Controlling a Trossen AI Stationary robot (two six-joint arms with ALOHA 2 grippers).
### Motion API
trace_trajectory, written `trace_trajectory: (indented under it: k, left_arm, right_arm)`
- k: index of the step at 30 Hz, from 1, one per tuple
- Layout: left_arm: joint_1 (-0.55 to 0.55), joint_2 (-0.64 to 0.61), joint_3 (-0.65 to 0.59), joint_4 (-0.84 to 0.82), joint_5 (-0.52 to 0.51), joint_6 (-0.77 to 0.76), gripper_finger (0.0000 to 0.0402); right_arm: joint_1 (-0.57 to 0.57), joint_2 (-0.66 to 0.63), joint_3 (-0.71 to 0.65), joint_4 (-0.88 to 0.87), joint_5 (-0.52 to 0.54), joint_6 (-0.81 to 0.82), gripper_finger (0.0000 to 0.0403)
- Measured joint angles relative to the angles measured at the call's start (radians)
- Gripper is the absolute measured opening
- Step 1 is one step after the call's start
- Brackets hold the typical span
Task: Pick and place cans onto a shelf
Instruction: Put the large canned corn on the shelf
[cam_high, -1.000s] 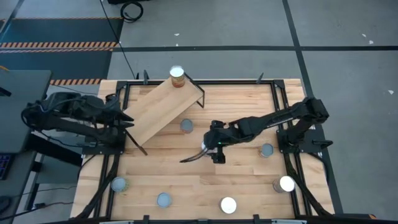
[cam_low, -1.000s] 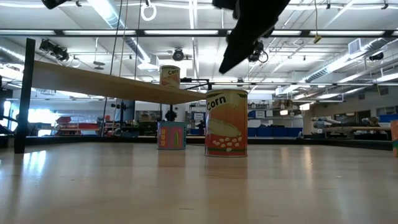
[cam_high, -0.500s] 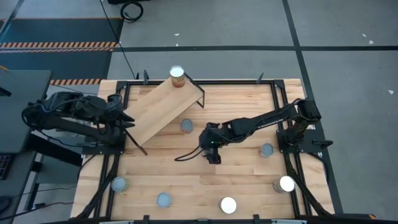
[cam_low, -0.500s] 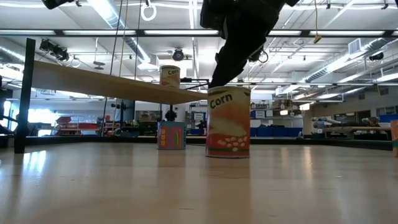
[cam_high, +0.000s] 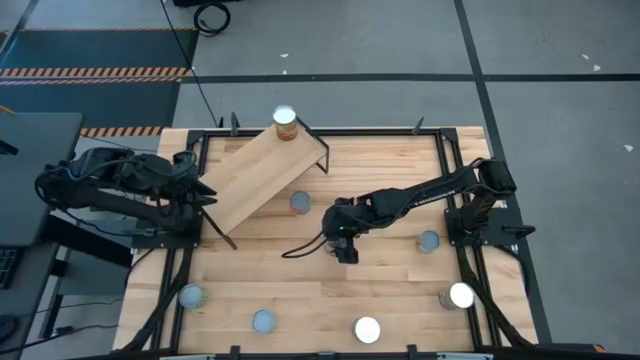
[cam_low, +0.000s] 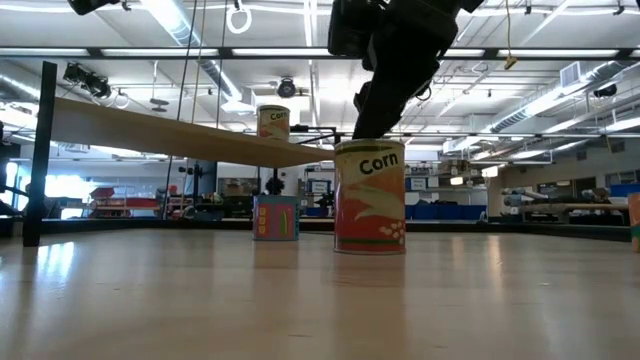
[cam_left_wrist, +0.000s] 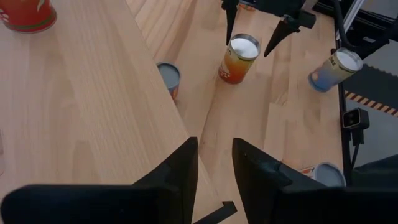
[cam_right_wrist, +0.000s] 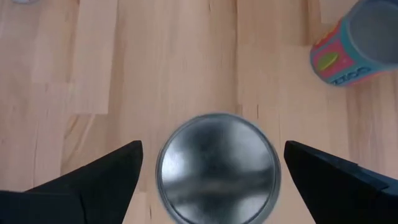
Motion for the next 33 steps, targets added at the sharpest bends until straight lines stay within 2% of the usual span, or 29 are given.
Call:
trace_trajectory:
  k: [8, 14, 20, 27, 30, 33]
  left_arm:
    - [0.0, 0.0, 0.0, 0.0, 0.0, 0.001, 0.0105]
    - [0.0, 0.0, 0.0, 0.0, 0.0, 0.032, 0.0105]
    - [0.0, 0.0, 0.0, 0.001, 0.0, 0.026, 0.0105]
    - [0.0, 0.0, 0.0, 0.002, 0.0, 0.025, 0.0105]
    - [0.0, 0.0, 0.0, 0.001, 0.0, 0.008, 0.0105]
    - [0.0, 0.0, 0.0, 0.001, 0.0, -0.001, 0.0105]
  right_arm:
    - [-0.004, 0.0, -0.047, 0.006, -0.043, -0.02, 0.04]
    - [-0.004, 0.0, -0.069, 0.029, 0.024, -0.101, 0.0397]
    - [-0.005, 0.012, -0.069, 0.075, 0.004, -0.19, 0.0365]
    - [-0.011, 0.045, -0.065, 0.084, -0.044, -0.211, 0.0313]
    - [-0.011, 0.037, -0.036, 0.046, -0.067, -0.241, 0.0309]
    - [-0.013, 0.015, 0.052, 0.007, -0.081, -0.321, 0.0314]
